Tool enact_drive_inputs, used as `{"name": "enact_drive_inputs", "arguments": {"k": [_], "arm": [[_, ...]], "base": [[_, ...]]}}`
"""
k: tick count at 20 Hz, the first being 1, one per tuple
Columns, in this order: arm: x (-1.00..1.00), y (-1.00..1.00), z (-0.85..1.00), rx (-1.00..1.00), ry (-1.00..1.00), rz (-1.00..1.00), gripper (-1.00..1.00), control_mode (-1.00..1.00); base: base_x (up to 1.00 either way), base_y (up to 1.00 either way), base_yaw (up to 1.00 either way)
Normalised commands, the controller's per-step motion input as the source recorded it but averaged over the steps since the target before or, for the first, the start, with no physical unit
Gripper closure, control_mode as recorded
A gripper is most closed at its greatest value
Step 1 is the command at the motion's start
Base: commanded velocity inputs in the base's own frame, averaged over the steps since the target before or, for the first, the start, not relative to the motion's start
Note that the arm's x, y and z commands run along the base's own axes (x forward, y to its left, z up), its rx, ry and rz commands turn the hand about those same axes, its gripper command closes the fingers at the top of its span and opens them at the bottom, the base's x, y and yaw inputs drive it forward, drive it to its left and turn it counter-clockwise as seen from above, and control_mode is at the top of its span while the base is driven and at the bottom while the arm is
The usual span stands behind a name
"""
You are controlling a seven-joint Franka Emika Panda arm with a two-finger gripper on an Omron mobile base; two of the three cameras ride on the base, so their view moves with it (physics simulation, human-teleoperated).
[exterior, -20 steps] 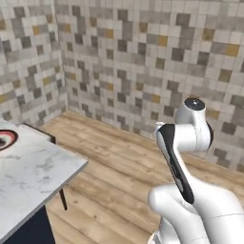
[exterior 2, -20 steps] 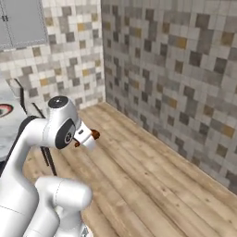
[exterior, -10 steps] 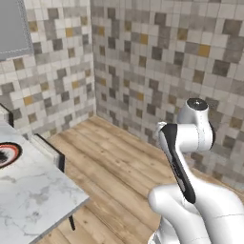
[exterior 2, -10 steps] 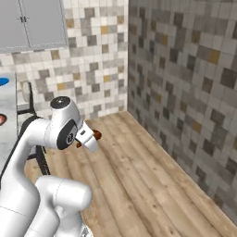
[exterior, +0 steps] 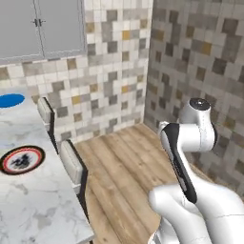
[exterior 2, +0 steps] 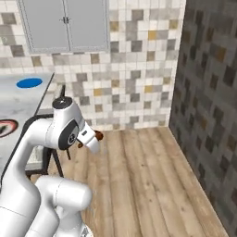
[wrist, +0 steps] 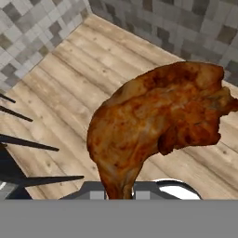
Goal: Take the chicken drumsticks from the pan and place one on each plate on the dining counter.
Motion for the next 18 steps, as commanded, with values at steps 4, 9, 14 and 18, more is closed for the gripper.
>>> {"name": "enact_drive_inputs", "arguments": {"k": [4,9,14,18], "arm": [[0.00,0.00,0.00,0.00,0.00,0.00,1.00,1.00],[0.00,0.00,0.00,0.00,0.00,0.00,1.00,1.00],[0.00,0.00,0.00,0.00,0.00,0.00,1.00,1.00],[0.00,0.00,0.00,0.00,0.00,0.00,1.00,1.00]], "base": [[0.71,-0.12,0.78],[0.59,-0.18,0.80],[0.41,-0.19,0.87],[0.30,-0.22,0.87]]}}
